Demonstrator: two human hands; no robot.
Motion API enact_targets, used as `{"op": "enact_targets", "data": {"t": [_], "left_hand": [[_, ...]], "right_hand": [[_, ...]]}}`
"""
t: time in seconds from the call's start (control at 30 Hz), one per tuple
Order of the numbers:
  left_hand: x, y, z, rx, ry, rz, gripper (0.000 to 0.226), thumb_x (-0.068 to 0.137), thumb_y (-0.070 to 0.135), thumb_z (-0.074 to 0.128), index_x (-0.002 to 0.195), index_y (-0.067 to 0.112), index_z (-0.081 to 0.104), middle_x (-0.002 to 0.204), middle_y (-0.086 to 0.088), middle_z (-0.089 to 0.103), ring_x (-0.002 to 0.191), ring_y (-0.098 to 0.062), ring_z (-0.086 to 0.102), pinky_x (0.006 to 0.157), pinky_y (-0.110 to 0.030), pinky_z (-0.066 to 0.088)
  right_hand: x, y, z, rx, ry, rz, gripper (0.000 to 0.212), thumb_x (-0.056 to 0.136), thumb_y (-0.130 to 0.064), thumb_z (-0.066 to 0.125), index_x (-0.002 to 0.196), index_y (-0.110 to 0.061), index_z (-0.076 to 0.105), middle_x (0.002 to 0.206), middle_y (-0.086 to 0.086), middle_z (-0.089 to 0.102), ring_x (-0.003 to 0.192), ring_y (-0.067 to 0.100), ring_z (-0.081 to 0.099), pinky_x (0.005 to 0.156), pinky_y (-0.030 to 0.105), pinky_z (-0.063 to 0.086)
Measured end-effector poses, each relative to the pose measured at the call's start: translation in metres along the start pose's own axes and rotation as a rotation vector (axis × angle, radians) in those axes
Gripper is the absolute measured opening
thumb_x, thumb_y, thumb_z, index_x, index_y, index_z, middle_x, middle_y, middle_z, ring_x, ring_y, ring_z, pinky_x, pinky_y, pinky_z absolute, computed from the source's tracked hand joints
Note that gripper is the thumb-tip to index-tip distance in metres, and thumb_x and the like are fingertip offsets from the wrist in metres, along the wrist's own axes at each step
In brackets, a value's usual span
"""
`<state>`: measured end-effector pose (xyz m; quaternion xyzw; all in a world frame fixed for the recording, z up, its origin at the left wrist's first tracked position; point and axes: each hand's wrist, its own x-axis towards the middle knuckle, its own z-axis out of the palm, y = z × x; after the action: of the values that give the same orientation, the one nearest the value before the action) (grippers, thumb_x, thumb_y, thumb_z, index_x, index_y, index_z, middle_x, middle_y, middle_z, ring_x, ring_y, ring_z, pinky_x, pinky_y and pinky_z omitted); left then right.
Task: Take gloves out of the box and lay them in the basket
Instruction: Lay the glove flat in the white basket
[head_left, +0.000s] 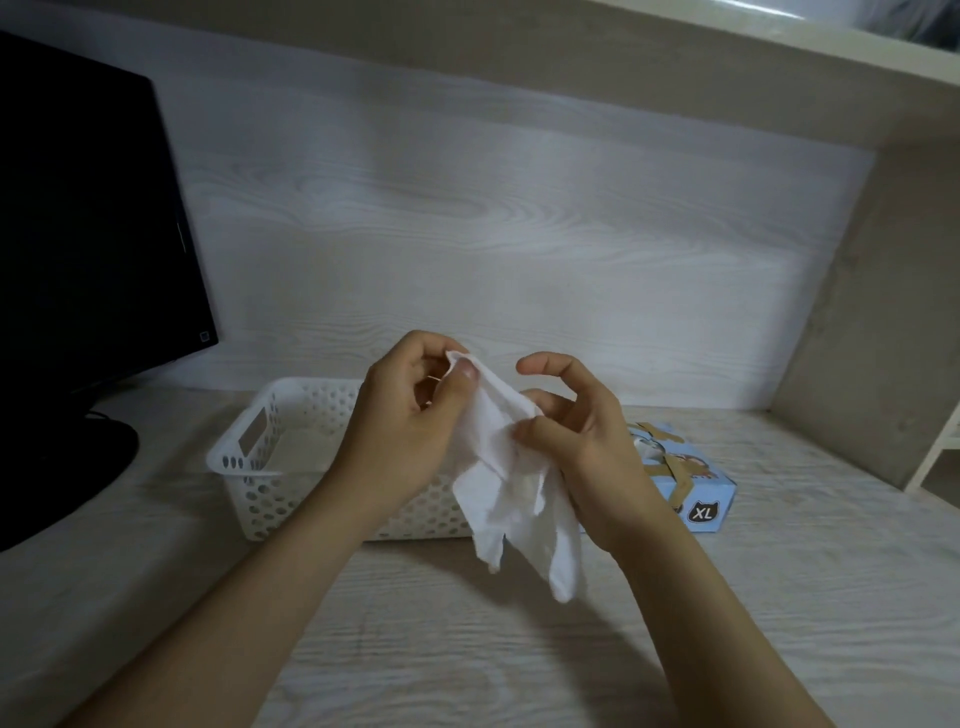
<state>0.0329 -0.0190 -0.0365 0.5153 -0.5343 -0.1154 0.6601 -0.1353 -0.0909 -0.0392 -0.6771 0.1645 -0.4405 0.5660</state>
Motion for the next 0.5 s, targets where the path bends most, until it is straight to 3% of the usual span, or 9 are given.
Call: {"op": "enact_targets", "data": {"t": [0.1,0.23,0.33,0.4,0.5], "left_hand": [[0.0035,-0.0009,-0.0022,-0.067,0.065,-0.025,0.004,0.105,0.019,0.060,0.109,0.021,0.061,0.096,0.000,0.073,0.086,-0.013,0.070,0.079,-0.034,0.056],[0.0068,-0.0030,-0.0039,-0.053,0.135,-0.015,0.008,0.104,0.019,0.061,0.109,0.023,0.056,0.101,0.001,0.068,0.084,-0.009,0.064,0.077,-0.031,0.053],[0.0084,-0.0030,-0.0057,-0.039,0.174,-0.022,0.006,0.103,0.025,0.064,0.108,0.023,0.062,0.099,0.009,0.070,0.087,-0.004,0.066,0.077,-0.023,0.053],[0.0095,-0.0028,-0.0075,-0.020,0.197,-0.023,0.007,0.103,0.027,0.063,0.103,0.023,0.068,0.095,0.012,0.071,0.084,0.002,0.064,0.073,-0.017,0.050],[0.0106,-0.0030,-0.0095,-0.012,0.195,-0.028,0.010,0.103,0.030,0.063,0.099,0.023,0.068,0.086,0.014,0.071,0.073,0.000,0.061,0.065,-0.020,0.048]], "right_hand": [[-0.0003,-0.0011,-0.0048,0.017,-0.100,0.034,0.061,0.075,0.009,0.059,0.128,-0.021,0.059,0.105,0.012,0.069,0.077,0.030,0.066,0.062,0.036,0.055],[0.0008,-0.0027,-0.0060,-0.035,-0.031,0.082,0.047,0.085,0.012,0.057,0.117,-0.020,0.070,0.089,0.014,0.070,0.069,0.024,0.063,0.053,0.026,0.048],[0.0044,0.0013,-0.0076,-0.110,0.076,0.060,0.032,0.089,-0.002,0.055,0.105,-0.019,0.077,0.086,0.013,0.073,0.077,0.025,0.064,0.064,0.033,0.049],[0.0071,0.0040,-0.0083,-0.164,0.154,0.043,0.033,0.091,-0.002,0.052,0.097,-0.020,0.079,0.088,0.009,0.076,0.082,0.025,0.066,0.070,0.038,0.051],[0.0086,0.0051,-0.0062,-0.207,0.231,0.016,0.039,0.098,-0.002,0.048,0.096,-0.022,0.081,0.094,0.011,0.078,0.088,0.032,0.071,0.077,0.049,0.057]]}}
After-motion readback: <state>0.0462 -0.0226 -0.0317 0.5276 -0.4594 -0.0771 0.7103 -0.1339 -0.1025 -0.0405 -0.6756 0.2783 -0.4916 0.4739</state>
